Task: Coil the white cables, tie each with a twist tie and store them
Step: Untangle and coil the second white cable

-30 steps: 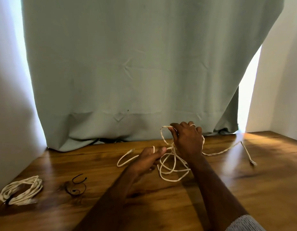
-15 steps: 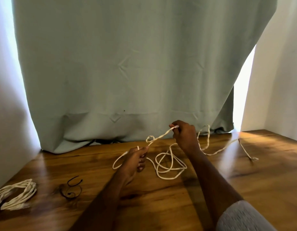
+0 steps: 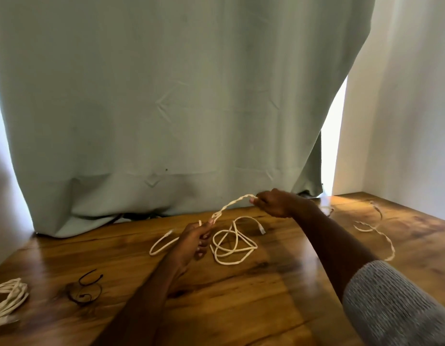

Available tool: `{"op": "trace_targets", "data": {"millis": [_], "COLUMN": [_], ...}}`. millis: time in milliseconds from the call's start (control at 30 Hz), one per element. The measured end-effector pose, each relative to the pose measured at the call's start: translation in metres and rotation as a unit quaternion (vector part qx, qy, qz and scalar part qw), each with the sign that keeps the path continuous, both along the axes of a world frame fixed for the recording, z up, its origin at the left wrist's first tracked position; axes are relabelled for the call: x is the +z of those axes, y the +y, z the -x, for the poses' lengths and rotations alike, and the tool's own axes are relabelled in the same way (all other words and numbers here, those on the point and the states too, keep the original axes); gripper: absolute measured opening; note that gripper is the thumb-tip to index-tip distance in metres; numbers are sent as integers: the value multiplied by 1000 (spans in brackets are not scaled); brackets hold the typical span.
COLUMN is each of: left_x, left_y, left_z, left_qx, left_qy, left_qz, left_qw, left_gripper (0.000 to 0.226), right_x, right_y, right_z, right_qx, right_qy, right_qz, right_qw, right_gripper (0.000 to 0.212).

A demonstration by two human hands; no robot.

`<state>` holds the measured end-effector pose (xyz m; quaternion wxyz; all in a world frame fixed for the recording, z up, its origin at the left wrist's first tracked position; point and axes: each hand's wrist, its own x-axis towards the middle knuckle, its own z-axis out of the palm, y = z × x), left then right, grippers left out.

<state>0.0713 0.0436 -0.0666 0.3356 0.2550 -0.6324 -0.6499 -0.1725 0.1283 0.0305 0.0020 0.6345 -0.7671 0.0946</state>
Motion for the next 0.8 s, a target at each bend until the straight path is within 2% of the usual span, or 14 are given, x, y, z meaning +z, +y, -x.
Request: {"op": "trace_targets", "data": {"millis": [67,167,233,300,333,400,467,533,567,633,700,800], "left_x": [3,10,13,12,11,11,12,11,10,9,10,16], "left_y": [6,12,14,18,20,22,22,19,17,16,18,25], "left_z": [2,3,4,8,11,15,16,15,14,11,11,12], "left_qx": [-31,-92,-141,-161,-159,-148,-132,-117,-117,-163,-265,-377], "left_qy": [14,69,101,110,107,109,118,110,93,37,-15,0], "left_qz": [-14,-50,-95,-128,-139,-148,-153,-152,-148,-140,-123,-121], "left_qw": [999,992,980,972,972,972,972,975,977,976,956,918], "left_gripper": [44,39,38,38,40,44,46,45,44,40,39,42], "right_x": [3,9,7,-3,-13,-31,-41,-44,-42,-32,-16,1], "right_y": [8,30,42,45,44,37,35,38,40,44,38,20], "right_z": [-21,-53,-65,-71,-74,-81,-81,-77,-76,-76,-74,-73], "right_qx": [-34,-51,-67,-84,-82,-63,-34,-5,2,-15,-54,-51], "right_qy": [81,136,152,184,182,120,58,75,108,171,207,199], "right_qz": [-112,-152,-93,49,122,208,224,205,179,110,23,-37], "right_qw": [990,978,982,978,972,969,972,976,978,979,977,978], "right_gripper": [42,51,68,87,89,76,53,31,28,38,45,45]}}
